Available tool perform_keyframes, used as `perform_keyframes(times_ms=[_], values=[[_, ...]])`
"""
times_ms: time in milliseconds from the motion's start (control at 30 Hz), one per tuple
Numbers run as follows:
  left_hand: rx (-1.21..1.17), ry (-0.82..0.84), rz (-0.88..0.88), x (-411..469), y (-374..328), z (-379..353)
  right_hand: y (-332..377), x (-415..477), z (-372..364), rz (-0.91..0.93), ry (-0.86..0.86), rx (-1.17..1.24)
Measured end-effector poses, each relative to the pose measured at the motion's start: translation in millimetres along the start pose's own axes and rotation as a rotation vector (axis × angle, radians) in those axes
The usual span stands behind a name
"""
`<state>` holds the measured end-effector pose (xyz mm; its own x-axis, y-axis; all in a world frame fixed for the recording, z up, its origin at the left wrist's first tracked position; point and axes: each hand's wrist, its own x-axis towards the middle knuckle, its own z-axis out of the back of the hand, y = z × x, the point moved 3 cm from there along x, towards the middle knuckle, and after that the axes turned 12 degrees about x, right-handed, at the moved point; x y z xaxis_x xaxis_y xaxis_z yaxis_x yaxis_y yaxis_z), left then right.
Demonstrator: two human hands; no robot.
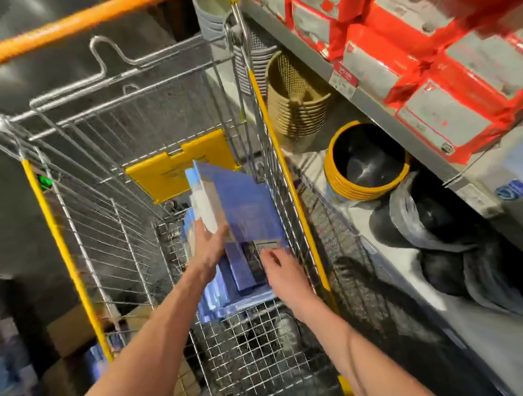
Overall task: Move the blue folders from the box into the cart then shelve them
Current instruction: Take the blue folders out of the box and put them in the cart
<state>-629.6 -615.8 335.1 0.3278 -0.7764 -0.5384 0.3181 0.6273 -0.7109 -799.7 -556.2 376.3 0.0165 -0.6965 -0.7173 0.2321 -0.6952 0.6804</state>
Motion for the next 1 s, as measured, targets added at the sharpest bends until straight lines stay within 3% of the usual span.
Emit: perform_keyframes(times_ms=[200, 300, 700, 833, 1000], values=[[0.158, 0.117, 0.197, 15, 12, -21, -9, 12, -3, -0.043, 0.011, 0.045], [0.124, 0.129, 0.208, 12, 17, -9, -16, 15, -10, -0.044, 0.002, 0.061], [0.159, 0.093, -0.108, -120, 49, 126, -12, -60, -103, 0.060, 0.071, 0.010], [-0.006, -0.036, -0.190, -186, 84, 193, -7, -125, -156, 0.164, 0.102, 0.010], [-0.221, -0.152, -0.189, -270, 180, 271, -43, -214, -237, 0.276, 0.100, 0.049]])
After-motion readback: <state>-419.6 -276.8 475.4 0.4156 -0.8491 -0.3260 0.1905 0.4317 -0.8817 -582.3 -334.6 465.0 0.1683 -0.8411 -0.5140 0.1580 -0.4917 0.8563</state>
